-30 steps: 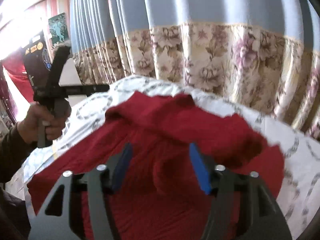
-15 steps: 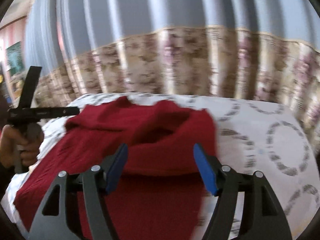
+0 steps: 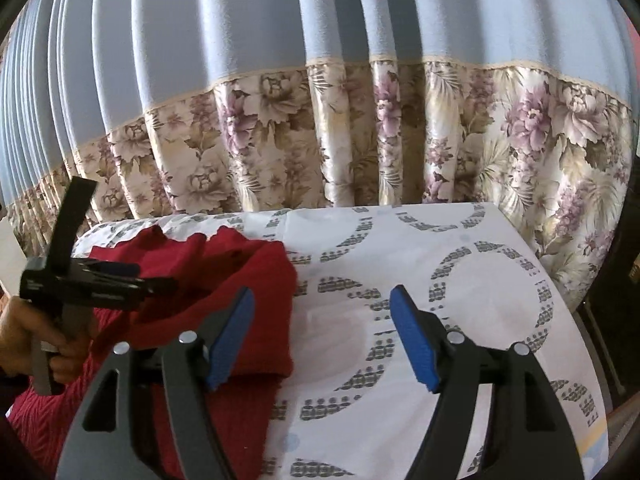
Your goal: Fold small clothes
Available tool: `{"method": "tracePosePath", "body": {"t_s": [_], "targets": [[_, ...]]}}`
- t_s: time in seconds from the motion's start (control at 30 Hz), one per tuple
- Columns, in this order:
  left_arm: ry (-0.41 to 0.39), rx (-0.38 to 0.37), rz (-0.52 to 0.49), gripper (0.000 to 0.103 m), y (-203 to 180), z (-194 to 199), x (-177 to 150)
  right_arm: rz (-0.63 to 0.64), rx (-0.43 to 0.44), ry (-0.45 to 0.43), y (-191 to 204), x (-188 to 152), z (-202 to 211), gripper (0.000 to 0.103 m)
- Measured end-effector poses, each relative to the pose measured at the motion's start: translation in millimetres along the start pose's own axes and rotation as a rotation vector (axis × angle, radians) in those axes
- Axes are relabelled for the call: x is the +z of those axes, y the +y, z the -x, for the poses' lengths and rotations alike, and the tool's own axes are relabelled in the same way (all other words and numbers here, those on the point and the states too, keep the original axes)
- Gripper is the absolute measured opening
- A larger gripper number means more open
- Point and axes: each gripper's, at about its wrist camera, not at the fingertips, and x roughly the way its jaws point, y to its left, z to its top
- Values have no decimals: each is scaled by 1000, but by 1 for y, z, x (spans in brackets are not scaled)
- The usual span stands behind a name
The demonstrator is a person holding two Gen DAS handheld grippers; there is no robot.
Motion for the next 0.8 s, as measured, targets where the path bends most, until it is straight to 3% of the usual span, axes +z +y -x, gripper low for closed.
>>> {"method": "tracePosePath", "body": {"t_s": [0.03,0.07,0.1,0.13,0.17,0.2,0.33,0.57,0.67,0.8], "targets": [[6,3,-5,99,-3,-5,1,-4,1,5,-1,0,-1,71],[3,17,-17,89,-8,-8,2,-5,2,7,-1,-1,-2,71],[2,15,-25,66,-11,-9,2,-5,1,11,-1,-1,-3,71],[14,8,-31,50,-12,-11,2,-3,2,12,0,-2,-3,71],[24,-10,-26,25,-11,-11,0,2,5,13,3,-2,-3,71],[4,-20,-11,14,-9,-6,-2,6,4,14,4,-2,-3,71],[-158,45,30,13,7,36,-7,17,13,17,14,-3,-3,71],[-447,128,249,15,90,141,-37,72,50,33,47,0,-8,74],[-488,137,330,23,117,168,-67,83,62,70,61,-3,-17,74],[-438,150,395,35,138,166,-111,85,96,79,82,0,-26,74]]}}
